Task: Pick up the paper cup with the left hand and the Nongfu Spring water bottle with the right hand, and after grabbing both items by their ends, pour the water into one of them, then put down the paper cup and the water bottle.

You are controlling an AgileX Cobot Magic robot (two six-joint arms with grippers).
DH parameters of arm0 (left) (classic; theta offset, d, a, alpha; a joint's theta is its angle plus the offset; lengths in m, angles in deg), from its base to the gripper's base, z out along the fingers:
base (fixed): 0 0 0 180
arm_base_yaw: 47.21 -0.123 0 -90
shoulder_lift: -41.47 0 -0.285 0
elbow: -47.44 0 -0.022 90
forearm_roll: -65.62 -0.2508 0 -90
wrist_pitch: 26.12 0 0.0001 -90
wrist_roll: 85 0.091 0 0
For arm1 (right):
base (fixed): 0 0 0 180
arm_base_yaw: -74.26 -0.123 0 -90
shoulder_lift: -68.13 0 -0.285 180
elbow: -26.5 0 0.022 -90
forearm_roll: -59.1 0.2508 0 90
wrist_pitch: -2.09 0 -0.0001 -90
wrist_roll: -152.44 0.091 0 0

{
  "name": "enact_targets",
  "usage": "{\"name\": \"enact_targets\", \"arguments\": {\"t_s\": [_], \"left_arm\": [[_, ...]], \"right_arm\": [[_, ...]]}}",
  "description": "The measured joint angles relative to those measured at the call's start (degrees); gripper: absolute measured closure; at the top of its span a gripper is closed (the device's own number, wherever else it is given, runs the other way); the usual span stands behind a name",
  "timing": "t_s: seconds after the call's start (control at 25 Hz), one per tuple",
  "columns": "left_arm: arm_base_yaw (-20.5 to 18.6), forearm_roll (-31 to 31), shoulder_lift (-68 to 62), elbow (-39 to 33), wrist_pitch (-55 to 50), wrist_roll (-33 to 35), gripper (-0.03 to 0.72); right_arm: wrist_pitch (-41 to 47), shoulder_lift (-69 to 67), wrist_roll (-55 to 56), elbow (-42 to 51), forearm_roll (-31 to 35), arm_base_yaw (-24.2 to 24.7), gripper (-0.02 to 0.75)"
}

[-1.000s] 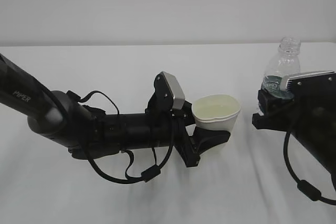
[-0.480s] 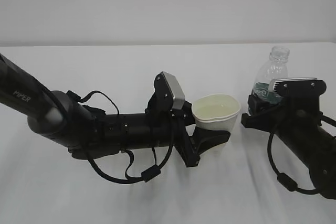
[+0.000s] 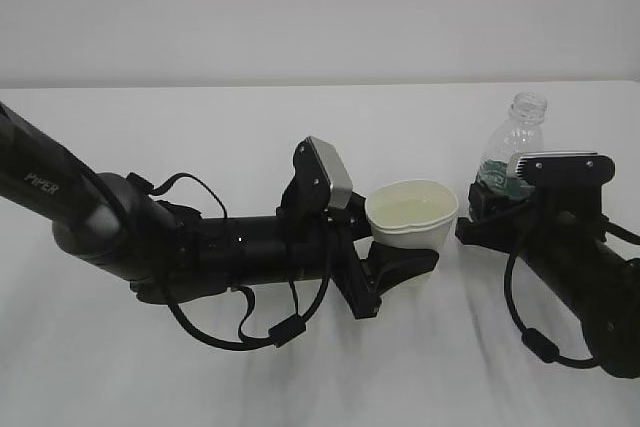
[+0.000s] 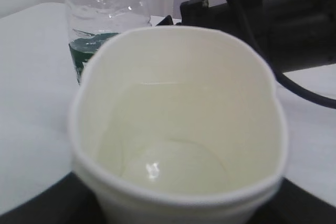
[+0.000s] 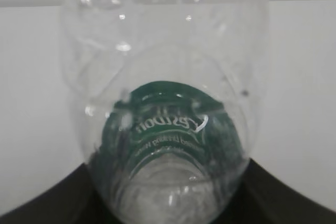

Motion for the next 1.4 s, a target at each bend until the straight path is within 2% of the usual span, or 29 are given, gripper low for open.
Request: {"name": "enact_targets", "arguments": {"t_s": [1.08,1.4], "left_arm": [[0.00,0.00,0.00,0.00,0.00,0.00,0.256],[0.00,0.00,0.00,0.00,0.00,0.00,0.256]], "right_arm": [[-0.08,0.00,0.00,0.70,-0.65,0.00,0.344],[-0.61,0.00,0.00,1.24,-1.54,0.00,0.271]]}}
